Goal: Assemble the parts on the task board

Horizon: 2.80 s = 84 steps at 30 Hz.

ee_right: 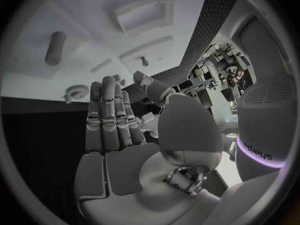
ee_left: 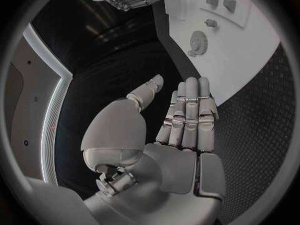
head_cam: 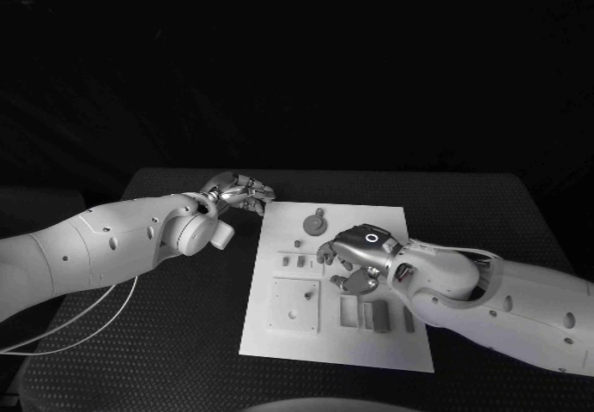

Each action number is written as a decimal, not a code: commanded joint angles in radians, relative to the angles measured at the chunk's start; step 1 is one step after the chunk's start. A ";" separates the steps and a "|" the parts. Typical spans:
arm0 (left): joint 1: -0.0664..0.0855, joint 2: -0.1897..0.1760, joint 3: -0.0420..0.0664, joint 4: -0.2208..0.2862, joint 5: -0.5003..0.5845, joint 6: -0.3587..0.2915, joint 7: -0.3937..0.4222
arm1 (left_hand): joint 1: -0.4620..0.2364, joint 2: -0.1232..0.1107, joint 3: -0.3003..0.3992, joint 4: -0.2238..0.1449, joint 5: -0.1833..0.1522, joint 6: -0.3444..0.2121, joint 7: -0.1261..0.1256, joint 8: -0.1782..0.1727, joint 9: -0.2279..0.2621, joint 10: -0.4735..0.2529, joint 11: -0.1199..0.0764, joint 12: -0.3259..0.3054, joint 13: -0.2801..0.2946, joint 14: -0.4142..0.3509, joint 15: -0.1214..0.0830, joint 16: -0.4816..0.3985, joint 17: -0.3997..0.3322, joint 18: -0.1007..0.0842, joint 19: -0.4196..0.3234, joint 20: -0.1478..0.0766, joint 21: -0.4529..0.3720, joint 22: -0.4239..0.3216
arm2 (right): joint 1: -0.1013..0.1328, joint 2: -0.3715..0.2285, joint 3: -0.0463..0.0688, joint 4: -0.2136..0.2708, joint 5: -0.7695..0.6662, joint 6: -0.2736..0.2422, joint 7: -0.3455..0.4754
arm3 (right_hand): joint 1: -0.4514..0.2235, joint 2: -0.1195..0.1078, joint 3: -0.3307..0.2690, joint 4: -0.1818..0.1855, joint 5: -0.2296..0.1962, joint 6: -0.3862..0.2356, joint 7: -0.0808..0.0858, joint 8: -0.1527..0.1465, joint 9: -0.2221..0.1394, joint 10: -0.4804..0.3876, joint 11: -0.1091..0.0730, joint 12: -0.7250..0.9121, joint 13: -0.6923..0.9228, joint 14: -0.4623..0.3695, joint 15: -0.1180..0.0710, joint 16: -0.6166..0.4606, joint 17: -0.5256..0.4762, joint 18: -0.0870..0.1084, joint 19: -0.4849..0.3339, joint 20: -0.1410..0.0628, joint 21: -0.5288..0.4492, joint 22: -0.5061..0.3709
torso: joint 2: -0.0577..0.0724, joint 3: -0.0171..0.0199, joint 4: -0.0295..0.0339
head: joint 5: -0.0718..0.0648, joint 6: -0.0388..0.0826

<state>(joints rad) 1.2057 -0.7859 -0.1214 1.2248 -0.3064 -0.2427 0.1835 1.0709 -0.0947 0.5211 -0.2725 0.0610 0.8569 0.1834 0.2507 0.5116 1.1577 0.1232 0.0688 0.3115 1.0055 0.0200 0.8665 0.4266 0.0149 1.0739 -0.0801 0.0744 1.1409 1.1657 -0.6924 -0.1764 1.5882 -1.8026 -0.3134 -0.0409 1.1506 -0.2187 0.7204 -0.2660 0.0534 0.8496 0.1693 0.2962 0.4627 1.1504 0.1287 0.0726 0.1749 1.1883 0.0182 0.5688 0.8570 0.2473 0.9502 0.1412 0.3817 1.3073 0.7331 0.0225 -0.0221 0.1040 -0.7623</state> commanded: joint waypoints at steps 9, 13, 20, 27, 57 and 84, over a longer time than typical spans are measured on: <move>0.001 0.001 0.001 0.001 0.010 0.000 0.026 | -0.006 -0.007 -0.004 0.004 0.003 0.000 0.003 0.005 -0.001 -0.005 -0.002 0.000 0.002 0.007 -0.001 -0.007 0.002 0.003 0.009 0.000 -0.004 -0.001 | 0.035 -0.100 0.032 -0.017 0.023 0.087 -0.010 | -0.031 -0.049 -0.014 0.039 -0.004 -0.019 -0.025 -0.001 -0.004 0.003 -0.002 0.002 0.006 -0.005 -0.002 0.009 0.002 0.012 -0.007 0.003 0.017 0.025 | 0.001 -0.0006 0.0011 | -0.016 0.021; 0.001 0.002 0.001 0.000 0.010 0.000 0.026 | -0.006 -0.007 -0.004 0.004 0.003 0.000 0.003 0.005 -0.001 -0.004 -0.002 0.000 0.002 0.007 -0.001 -0.007 0.002 0.003 0.009 0.000 -0.004 -0.001 | 0.035 -0.107 0.032 -0.028 0.010 0.122 -0.015 | -0.044 -0.069 -0.020 0.045 -0.004 -0.037 -0.041 -0.008 -0.007 -0.039 0.014 -0.009 -0.003 -0.036 0.014 -0.003 -0.003 0.006 -0.036 0.008 0.010 0.025 | 0.001 0.0004 0.0011 | -0.016 0.022; 0.001 0.002 0.001 -0.001 0.012 0.001 0.024 | -0.006 -0.007 -0.005 0.004 0.003 0.000 0.003 0.006 -0.001 -0.004 -0.002 0.001 0.002 0.007 -0.001 -0.007 0.003 0.003 0.009 0.000 -0.004 -0.001 | 0.035 -0.104 0.031 -0.053 -0.007 0.175 -0.026 | -0.051 -0.074 -0.031 0.055 -0.004 -0.053 -0.055 -0.005 -0.009 -0.092 0.025 -0.004 -0.008 -0.085 0.026 0.014 0.006 -0.004 -0.085 0.013 0.023 0.028 | 0.002 -0.0008 0.0018 | -0.019 0.021; 0.001 0.002 0.001 -0.002 0.016 0.001 0.024 | -0.006 -0.007 -0.005 0.004 0.003 0.000 0.003 0.006 -0.002 -0.004 -0.002 0.001 0.002 0.007 -0.001 -0.007 0.003 0.004 0.009 0.000 -0.004 -0.001 | 0.018 -0.084 0.025 -0.081 -0.006 0.179 -0.013 | -0.036 -0.066 -0.020 0.065 -0.004 -0.043 -0.052 0.005 -0.006 -0.086 0.022 0.003 -0.002 -0.085 0.023 0.041 0.012 -0.002 -0.083 0.010 0.047 0.028 | 0.002 -0.0009 0.0031 | -0.020 0.018; 0.001 0.002 0.001 -0.004 0.016 0.006 0.019 | -0.008 -0.005 -0.005 0.006 0.003 0.000 0.003 0.007 -0.002 -0.005 -0.002 0.000 0.003 0.008 -0.001 -0.008 0.005 0.004 0.009 0.001 -0.004 -0.001 | -0.003 -0.058 0.024 -0.093 -0.020 0.149 -0.002 | -0.016 0.102 -0.005 0.023 -0.003 0.105 -0.036 0.077 0.015 0.109 -0.049 0.080 0.061 0.004 -0.042 0.118 -0.008 0.014 -0.011 -0.012 0.137 0.023 | 0.001 -0.0015 0.0019 | -0.017 0.008; 0.001 0.007 0.001 -0.019 0.019 0.001 0.024 | -0.008 -0.004 -0.005 0.007 0.003 0.000 0.002 0.008 -0.002 -0.006 -0.002 0.000 0.003 0.008 -0.001 -0.009 0.007 0.004 0.009 0.000 -0.004 -0.002 | -0.006 -0.091 0.086 -0.005 -0.004 0.010 -0.046 | -0.019 0.156 0.004 -0.023 -0.003 0.163 -0.059 0.098 0.033 0.170 -0.076 0.095 0.099 0.048 -0.066 0.152 -0.014 0.014 0.035 -0.034 0.164 0.022 | 0.000 -0.0020 0.0028 | -0.004 0.010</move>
<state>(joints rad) 1.2053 -0.7820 -0.1215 1.2051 -0.2950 -0.2425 0.1935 1.0709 -0.0947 0.5189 -0.2703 0.0610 0.8563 0.1827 0.2547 0.5102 1.1599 0.1210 0.0688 0.3133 1.0053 0.0202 0.8627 0.4320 0.0149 1.0739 -0.0800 0.0744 1.1405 1.1606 -0.7824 -0.0916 1.5742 -1.8179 -0.2703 -0.0847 1.1309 -0.0667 0.7218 -0.2844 0.0496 0.9914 0.1240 0.3850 0.4765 1.3117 0.0534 0.1625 0.2724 1.2268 -0.0475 0.7161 0.8437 0.2561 0.9799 0.1083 0.5385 1.3074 0.7333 0.0208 -0.0191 0.0964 -0.7512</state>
